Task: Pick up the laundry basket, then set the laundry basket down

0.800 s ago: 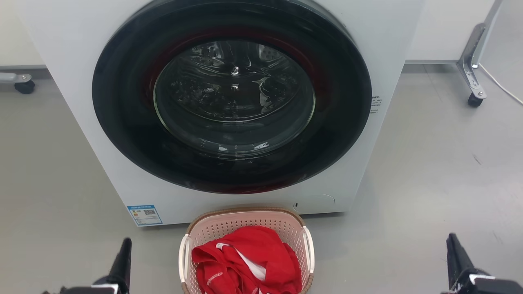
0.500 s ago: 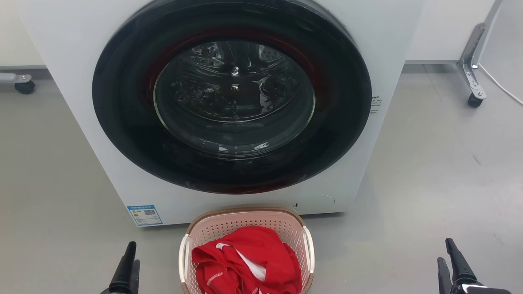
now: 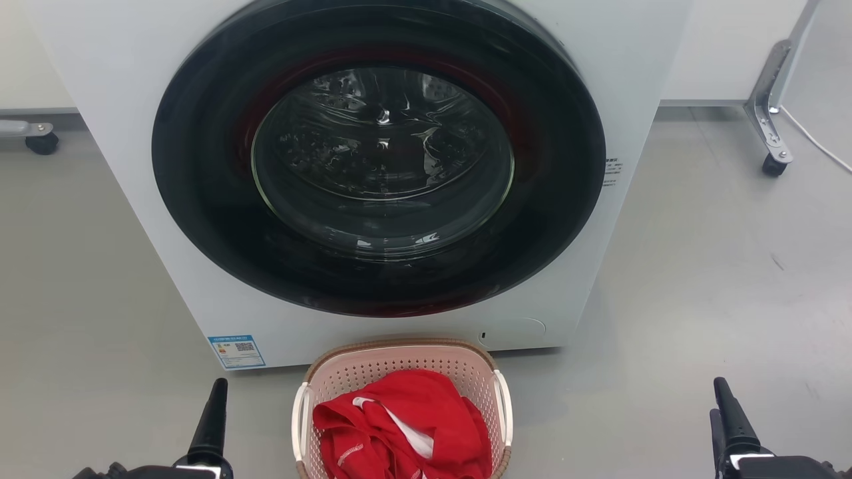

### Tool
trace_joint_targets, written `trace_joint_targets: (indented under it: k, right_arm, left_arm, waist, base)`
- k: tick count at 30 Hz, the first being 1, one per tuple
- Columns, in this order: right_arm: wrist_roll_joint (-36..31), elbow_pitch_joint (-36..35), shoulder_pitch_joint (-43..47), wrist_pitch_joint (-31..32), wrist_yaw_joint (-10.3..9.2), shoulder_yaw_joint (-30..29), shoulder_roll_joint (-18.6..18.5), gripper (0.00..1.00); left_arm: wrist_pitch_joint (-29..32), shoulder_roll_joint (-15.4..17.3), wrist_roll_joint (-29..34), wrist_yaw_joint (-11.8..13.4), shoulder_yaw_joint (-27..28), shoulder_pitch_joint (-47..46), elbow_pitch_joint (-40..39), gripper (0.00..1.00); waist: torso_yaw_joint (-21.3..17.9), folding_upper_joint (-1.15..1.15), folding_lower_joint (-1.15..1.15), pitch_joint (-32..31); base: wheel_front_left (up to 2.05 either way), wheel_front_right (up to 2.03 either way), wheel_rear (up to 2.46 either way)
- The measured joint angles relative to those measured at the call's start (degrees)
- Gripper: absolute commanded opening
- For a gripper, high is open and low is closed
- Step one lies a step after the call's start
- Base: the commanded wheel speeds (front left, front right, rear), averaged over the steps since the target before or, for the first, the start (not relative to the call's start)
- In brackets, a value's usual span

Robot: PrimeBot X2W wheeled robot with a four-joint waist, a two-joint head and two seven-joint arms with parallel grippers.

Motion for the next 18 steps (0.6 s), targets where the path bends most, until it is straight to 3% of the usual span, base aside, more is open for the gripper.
trace_joint_targets:
  k: [9,18]
  right_arm:
    - [-9.8,-2.1,0.0,-1.6,-1.15,2.5,0.0,1.0]
    - [-22.4,-4.3,0.1,-3.9,-2.44,5.5,-0.2,1.0]
  left_arm:
    - [-1.9,0.1,7.8,1.4,-1.4,0.0,-2.7,1.0]
    - [-3.9,0.3,21.8,2.8,-4.4,0.0,-5.8,1.0]
  waist:
    - [0.1,0.0,0.0,0.0]
    - [0.2,0.0,0.0,0.1]
  base:
    - [0.0,0.0,0.0]
    - [0.0,0.0,0.0]
